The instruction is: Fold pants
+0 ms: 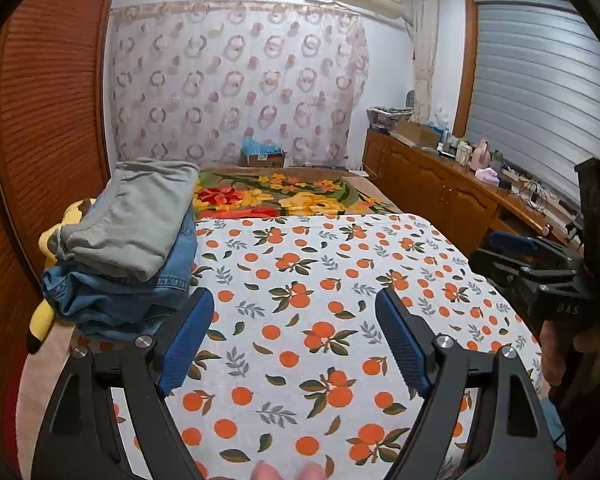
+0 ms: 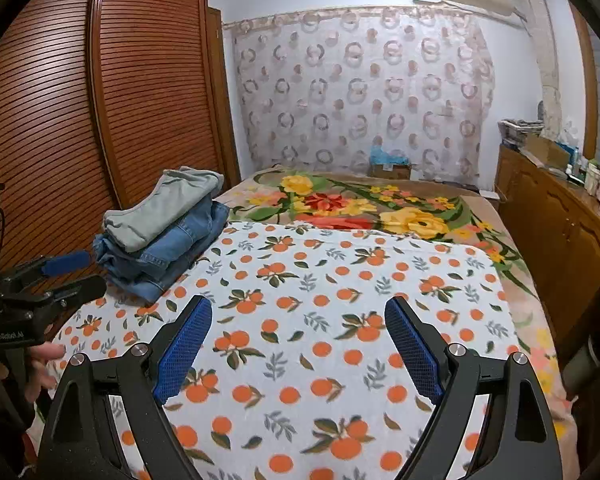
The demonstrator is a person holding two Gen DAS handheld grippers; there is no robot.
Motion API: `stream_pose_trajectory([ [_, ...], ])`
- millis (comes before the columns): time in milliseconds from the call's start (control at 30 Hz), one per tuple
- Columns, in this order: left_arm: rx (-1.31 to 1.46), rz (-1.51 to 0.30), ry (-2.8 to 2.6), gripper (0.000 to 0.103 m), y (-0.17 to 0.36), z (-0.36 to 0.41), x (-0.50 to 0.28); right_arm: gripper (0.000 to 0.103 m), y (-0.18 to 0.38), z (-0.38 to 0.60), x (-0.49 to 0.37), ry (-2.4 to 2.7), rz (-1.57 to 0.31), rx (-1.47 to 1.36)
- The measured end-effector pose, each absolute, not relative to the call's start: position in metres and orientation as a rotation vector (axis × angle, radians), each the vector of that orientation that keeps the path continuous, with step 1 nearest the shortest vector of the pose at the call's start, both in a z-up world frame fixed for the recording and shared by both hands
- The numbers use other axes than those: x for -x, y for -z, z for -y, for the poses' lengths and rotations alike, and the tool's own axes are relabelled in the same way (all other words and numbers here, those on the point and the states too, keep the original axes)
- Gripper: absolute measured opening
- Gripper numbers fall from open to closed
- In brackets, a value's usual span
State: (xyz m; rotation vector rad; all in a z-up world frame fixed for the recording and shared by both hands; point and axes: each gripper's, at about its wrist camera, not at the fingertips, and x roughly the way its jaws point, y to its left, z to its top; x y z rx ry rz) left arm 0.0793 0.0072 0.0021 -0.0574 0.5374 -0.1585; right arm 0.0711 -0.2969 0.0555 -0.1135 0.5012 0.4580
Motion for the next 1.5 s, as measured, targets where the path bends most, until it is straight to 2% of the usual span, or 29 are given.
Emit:
stream_pose_trajectory([
  [1500,0.0,-0.421,0.032,0.083,-0.06,0.018,-0.043,0.09,-0.068,0.326,0.006,-0.345,-0.315,0.075],
])
